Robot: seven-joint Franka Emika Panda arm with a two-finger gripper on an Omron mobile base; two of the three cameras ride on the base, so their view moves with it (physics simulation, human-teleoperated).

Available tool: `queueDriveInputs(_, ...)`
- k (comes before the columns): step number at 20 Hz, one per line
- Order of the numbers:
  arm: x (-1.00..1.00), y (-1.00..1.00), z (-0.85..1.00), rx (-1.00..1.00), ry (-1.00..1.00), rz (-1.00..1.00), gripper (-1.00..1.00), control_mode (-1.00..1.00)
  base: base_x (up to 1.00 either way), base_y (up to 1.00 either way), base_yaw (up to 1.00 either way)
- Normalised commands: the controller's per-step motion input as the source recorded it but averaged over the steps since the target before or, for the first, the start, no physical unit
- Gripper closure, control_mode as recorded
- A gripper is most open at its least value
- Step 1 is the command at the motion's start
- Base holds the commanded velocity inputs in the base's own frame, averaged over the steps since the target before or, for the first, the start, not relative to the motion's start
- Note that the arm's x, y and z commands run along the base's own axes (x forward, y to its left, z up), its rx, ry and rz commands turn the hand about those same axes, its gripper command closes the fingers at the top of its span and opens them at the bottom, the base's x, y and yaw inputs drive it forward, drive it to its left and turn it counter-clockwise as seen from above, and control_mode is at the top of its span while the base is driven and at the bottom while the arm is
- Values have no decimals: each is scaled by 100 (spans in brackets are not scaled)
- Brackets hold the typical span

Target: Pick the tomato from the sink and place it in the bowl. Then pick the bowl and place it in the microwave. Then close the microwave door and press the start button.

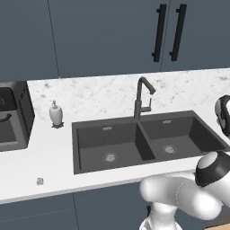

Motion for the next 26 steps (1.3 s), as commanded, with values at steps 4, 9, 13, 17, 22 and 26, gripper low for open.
queueDriveInputs(4, 28, -64, 0, 0, 0, -4, 100, -100, 0, 0, 0)
queueDriveInputs(9, 21, -45, -2, 0, 0, -11, 100, -100, 0, 0, 0)
queueDriveInputs(13, 10, -20, -7, -1, 0, -15, 100, -100, 0, 0, 0)
queueDriveInputs(17, 7, -13, -12, -2, -2, -13, 100, -100, 0, 0, 0)
queueDriveInputs(22, 3, -11, -18, -2, -4, -5, 100, -100, 0, 0, 0)
queueDriveInputs(26, 20, -38, -7, 0, -3, 0, 100, -100, 0, 0, 0)
